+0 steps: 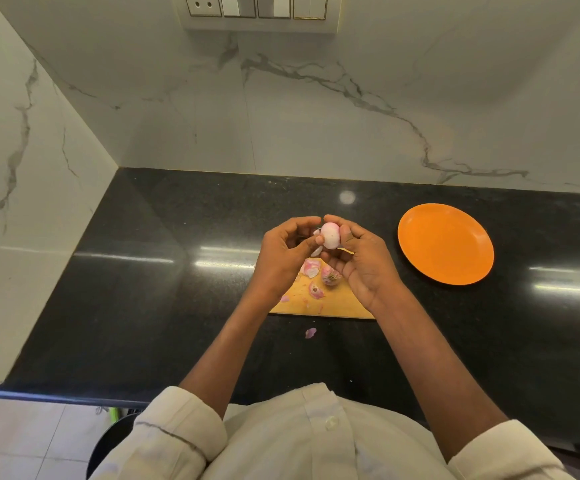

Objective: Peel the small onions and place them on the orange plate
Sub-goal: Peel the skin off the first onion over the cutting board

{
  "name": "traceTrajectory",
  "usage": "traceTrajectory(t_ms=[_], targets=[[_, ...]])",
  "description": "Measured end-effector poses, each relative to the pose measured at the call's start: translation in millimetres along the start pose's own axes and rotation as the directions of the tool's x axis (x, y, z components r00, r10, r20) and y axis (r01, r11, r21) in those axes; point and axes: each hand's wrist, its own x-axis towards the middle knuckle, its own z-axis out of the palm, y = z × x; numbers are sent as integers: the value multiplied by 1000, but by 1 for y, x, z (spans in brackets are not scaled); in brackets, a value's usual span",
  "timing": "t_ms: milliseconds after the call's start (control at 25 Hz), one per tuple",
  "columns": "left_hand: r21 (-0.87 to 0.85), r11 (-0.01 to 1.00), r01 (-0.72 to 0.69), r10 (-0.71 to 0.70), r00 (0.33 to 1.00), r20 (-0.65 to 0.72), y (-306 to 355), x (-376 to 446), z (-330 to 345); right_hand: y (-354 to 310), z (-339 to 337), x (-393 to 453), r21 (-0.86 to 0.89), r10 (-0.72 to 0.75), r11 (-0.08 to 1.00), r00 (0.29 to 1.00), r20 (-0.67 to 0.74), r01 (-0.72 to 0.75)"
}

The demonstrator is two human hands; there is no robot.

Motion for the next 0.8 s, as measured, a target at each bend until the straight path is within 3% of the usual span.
traceTrajectory(t_ms=[320, 680, 800], targets=[[58, 998, -6, 10, 998, -60, -2, 1, -2, -3, -1, 0, 80, 53, 995, 998, 44, -56], [-14, 997, 80, -81, 990, -114, -12, -5, -3, 3, -5, 0, 107, 118, 988, 993, -11, -116], [67, 993, 97, -85, 983, -163, -18, -4, -5, 7, -8, 2, 102, 122, 988, 992, -35, -118]])
